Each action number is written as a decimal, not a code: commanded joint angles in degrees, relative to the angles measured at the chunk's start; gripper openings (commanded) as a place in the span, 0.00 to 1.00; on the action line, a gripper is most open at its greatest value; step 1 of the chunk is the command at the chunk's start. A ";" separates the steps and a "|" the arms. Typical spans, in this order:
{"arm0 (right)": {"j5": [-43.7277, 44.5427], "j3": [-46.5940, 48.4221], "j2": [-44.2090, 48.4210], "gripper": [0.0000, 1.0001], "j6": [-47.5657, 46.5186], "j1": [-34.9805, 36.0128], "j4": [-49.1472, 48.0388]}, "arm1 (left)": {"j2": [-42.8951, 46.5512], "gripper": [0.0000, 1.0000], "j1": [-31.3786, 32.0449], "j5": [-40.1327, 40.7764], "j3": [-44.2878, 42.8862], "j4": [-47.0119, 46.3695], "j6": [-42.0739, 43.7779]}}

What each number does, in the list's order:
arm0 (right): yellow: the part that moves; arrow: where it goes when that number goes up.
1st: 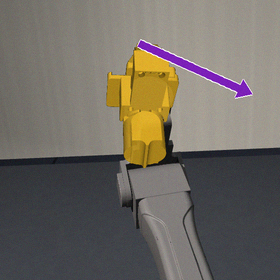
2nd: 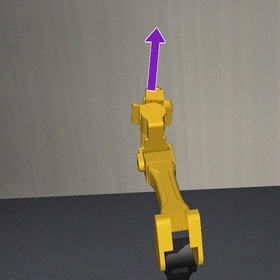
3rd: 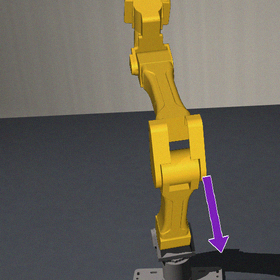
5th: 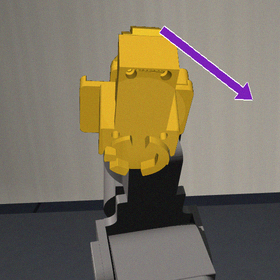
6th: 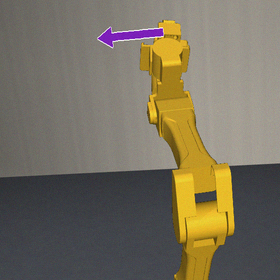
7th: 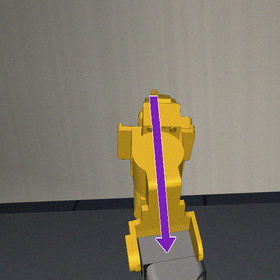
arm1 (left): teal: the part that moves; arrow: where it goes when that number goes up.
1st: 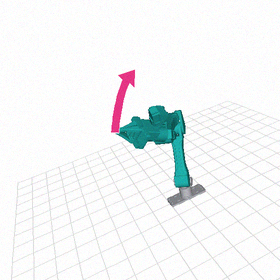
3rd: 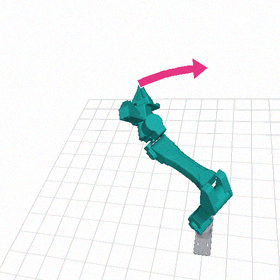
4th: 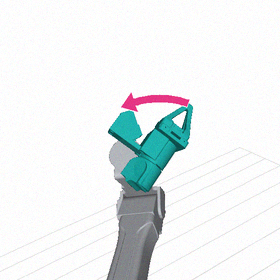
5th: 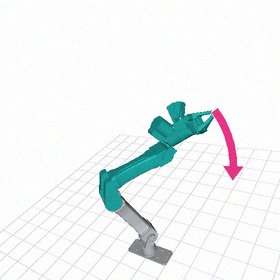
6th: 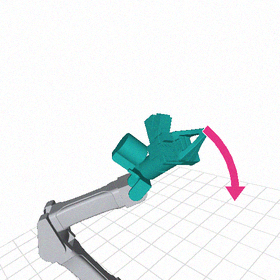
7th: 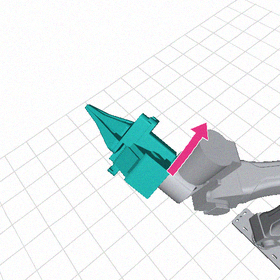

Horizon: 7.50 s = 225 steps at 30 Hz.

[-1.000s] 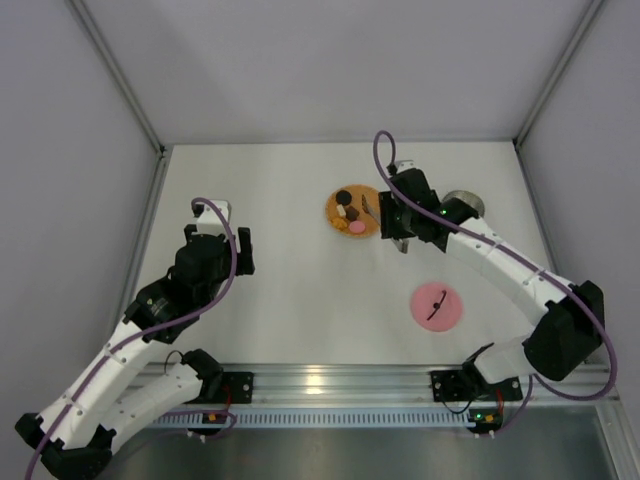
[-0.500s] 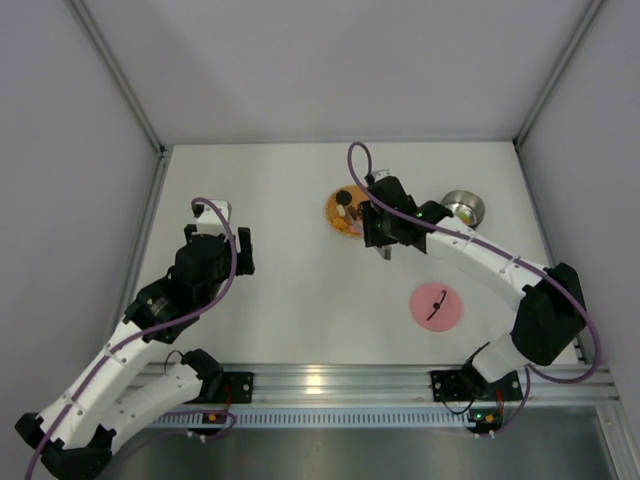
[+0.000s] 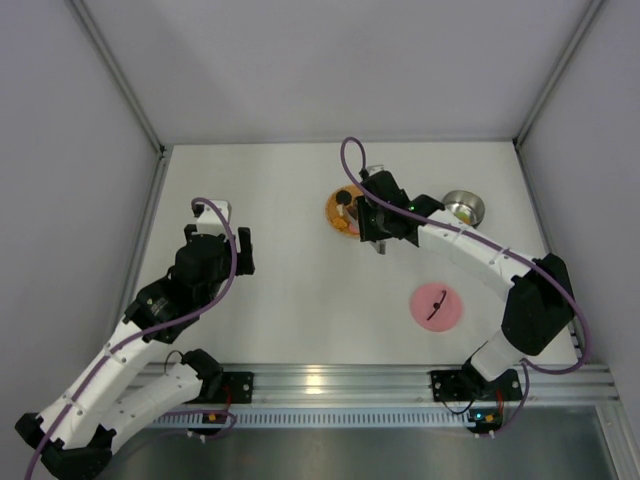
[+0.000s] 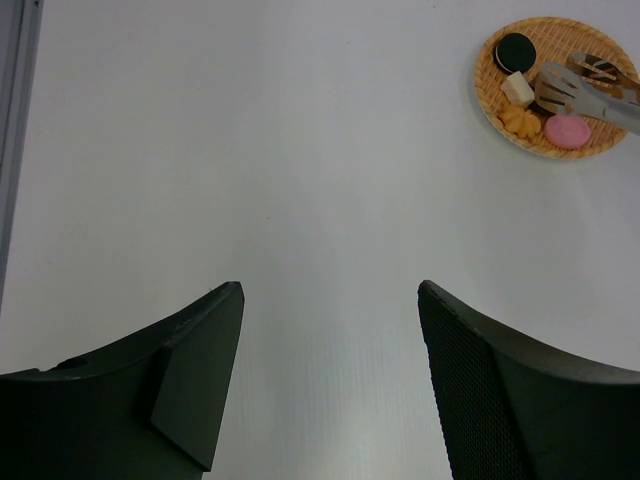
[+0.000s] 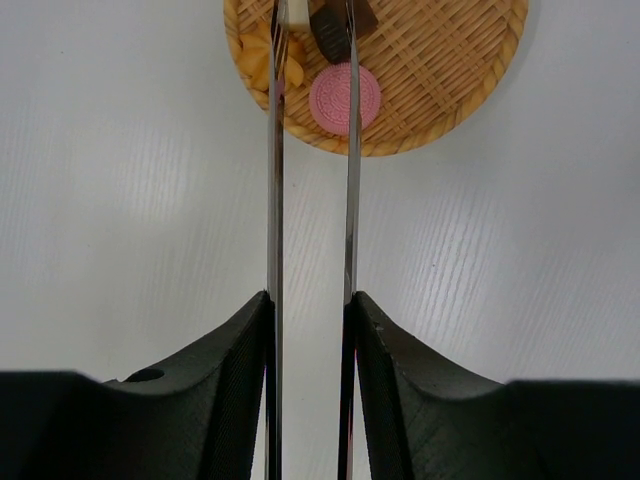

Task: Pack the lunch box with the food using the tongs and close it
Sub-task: Pick up the fake food from the plate, then place the fake food in the packing box, then pick up the fake food from the plate, then place the fake food in the packing box.

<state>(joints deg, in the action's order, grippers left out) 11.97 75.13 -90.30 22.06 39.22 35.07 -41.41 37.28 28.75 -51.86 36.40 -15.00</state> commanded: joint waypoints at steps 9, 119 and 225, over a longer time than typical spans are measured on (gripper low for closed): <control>1.30 2.12 -0.31 0.37 -0.71 0.85 -2.55 | 0.10 0.76 -0.10 0.25 0.53 -1.95 0.50; 1.66 -2.45 10.51 0.39 -1.23 -5.39 -1.58 | -0.08 0.76 -0.01 0.16 0.53 -1.86 0.41; 2.10 -17.04 27.28 0.38 -3.52 -31.58 1.32 | -0.52 0.76 -0.10 -0.28 0.53 -2.04 0.50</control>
<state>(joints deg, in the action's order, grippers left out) 13.82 57.30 -63.29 19.05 8.75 38.50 -41.80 37.28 28.71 -51.83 36.40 -15.00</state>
